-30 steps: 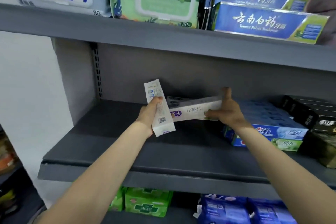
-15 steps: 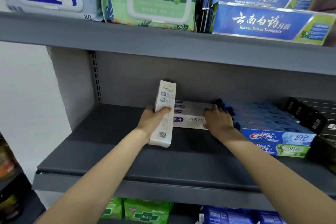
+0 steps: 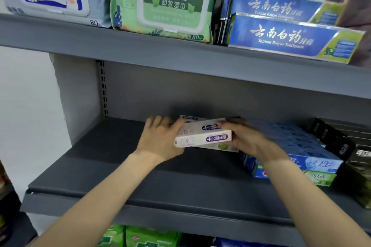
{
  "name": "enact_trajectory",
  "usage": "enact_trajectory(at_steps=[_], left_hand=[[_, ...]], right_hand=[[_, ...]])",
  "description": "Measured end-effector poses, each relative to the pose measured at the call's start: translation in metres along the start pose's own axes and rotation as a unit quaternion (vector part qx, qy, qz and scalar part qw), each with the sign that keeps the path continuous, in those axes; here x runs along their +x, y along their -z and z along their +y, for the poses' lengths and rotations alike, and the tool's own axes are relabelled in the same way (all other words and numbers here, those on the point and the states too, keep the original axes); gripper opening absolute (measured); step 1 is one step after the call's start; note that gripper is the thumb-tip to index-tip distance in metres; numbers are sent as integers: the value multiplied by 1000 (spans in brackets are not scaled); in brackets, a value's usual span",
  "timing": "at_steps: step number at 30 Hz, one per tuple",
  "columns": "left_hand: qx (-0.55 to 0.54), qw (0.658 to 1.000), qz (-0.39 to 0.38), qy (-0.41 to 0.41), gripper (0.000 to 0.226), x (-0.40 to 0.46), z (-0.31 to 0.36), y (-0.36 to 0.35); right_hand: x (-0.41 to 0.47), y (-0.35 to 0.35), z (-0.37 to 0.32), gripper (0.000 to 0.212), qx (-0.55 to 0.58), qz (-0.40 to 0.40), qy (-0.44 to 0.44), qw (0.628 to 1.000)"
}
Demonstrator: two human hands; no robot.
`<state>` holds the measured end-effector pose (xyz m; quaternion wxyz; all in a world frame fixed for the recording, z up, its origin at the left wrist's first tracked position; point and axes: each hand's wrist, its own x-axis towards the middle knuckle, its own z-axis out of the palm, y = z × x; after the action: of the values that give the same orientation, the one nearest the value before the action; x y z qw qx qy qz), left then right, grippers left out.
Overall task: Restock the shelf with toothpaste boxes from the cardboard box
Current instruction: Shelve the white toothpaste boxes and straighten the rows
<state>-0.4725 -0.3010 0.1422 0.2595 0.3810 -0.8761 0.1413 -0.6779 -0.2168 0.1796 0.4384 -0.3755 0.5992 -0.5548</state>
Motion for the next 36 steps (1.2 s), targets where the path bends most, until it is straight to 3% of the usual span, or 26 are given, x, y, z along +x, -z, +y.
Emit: enact_trajectory(at_steps=[2, 4, 6, 10, 13, 16, 19, 23, 25, 27, 29, 30, 33, 36], left_hand=[[-69, 992, -94, 55, 71, 3, -9, 0], [-120, 979, -156, 53, 76, 9, -15, 0], [-144, 975, -169, 26, 78, 14, -16, 2], [-138, 973, -187, -8, 81, 17, -12, -3], [-171, 971, -164, -14, 68, 20, -11, -6], [-190, 973, -125, -21, 52, 22, -10, -4], [-365, 922, -119, 44, 32, 20, -4, 2], [-509, 836, -177, 103, 14, 15, 20, 1], [-525, 817, -215, 98, 19, 13, 26, 1], [-505, 835, -169, 137, 36, 14, 20, -2], [-481, 846, -79, 215, 36, 17, 7, -8], [-504, 824, -66, 251, 36, 18, 2, -11], [-635, 697, -126, 308, 57, 18, -1, -15], [-674, 654, -130, 318, 58, 17, 0, -13]], right_hand=[[-4, 10, -1, 22, -4, -24, 44, 999], [-9, 17, -4, 32, -61, -41, 86, 994], [-7, 23, -4, 42, -154, -40, 119, 980], [-4, 24, -3, 39, -324, -36, 121, 938], [-7, 22, -4, 44, -402, -5, 137, 905], [-5, 21, -2, 58, -298, 91, 169, 935], [-3, 14, 2, 36, -125, 185, 147, 964], [-4, -20, 17, 26, 35, 54, 49, 997], [-3, -31, 12, 29, 66, 65, 67, 993], [0, -30, 2, 34, 6, 96, 103, 990], [3, -23, -10, 42, -80, 106, 146, 980], [4, -21, -15, 48, -126, 99, 168, 973], [6, -16, -18, 72, -287, 56, 213, 932], [11, -19, -9, 75, -528, -21, 199, 825]])
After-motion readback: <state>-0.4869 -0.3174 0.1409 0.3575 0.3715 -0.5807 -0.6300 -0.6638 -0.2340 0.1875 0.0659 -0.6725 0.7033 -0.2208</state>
